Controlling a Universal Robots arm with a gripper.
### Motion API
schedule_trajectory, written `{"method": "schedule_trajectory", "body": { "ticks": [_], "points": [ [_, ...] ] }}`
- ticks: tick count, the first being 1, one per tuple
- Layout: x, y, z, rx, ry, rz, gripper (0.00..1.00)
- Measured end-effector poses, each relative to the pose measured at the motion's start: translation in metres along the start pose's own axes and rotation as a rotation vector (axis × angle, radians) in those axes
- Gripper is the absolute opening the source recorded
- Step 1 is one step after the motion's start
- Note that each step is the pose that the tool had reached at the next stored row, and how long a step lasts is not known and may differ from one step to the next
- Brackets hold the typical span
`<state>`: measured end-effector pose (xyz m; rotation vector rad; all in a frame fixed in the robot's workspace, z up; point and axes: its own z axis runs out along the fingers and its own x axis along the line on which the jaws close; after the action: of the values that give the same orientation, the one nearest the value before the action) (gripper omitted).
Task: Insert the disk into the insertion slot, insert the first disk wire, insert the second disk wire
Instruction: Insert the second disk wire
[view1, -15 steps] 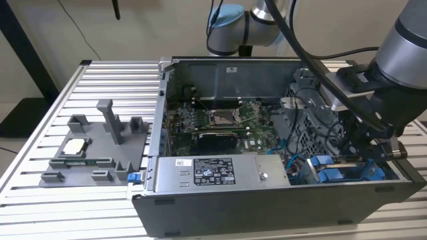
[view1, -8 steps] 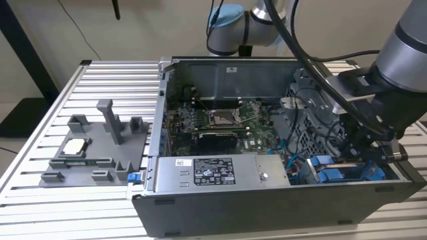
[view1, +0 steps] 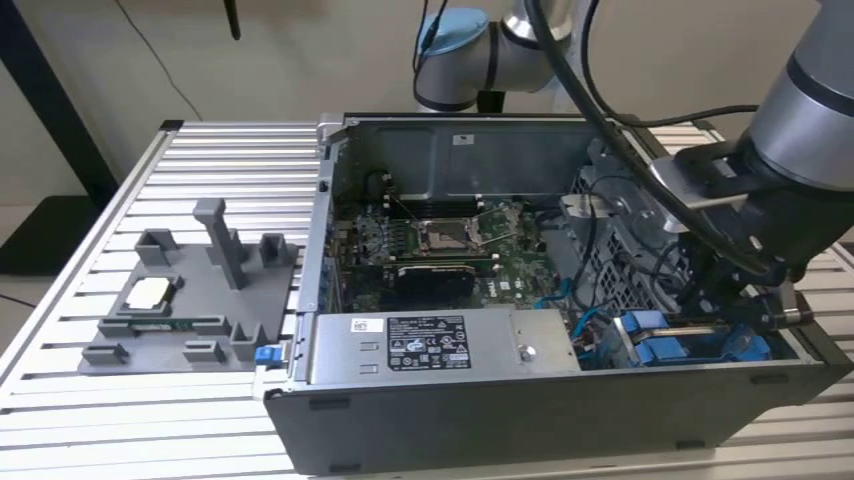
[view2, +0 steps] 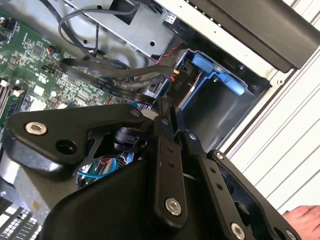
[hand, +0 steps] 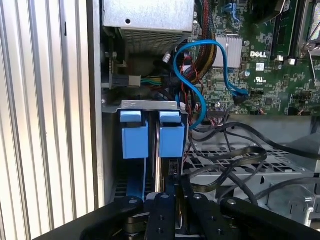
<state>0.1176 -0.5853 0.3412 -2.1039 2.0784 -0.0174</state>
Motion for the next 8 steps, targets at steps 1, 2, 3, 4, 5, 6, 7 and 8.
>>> {"method": "schedule_trajectory", "body": {
  "ticks": [1, 2, 3, 4, 5, 6, 7, 8],
  "points": [
    [-0.0001, 0.0000, 0.0003, 0.0001, 0.0001, 0.000, 0.16],
    [-0.0001, 0.0001, 0.0007, 0.0002, 0.0000, 0.000, 0.16],
    [-0.0003, 0.0001, 0.0010, 0.0002, 0.0000, 0.000, 0.16],
    [-0.0004, 0.0001, 0.0011, 0.0002, 0.0000, 0.000, 0.16],
    [-0.0005, 0.0000, 0.0013, 0.0002, 0.0001, 0.000, 0.16],
    [-0.0005, -0.0002, 0.0014, 0.0002, 0.0003, 0.000, 0.16],
    [-0.0006, -0.0005, 0.0016, 0.0002, 0.0004, 0.000, 0.16],
    [-0.0006, -0.0009, 0.0019, 0.0002, 0.0002, 0.000, 0.16]
  ]
}}
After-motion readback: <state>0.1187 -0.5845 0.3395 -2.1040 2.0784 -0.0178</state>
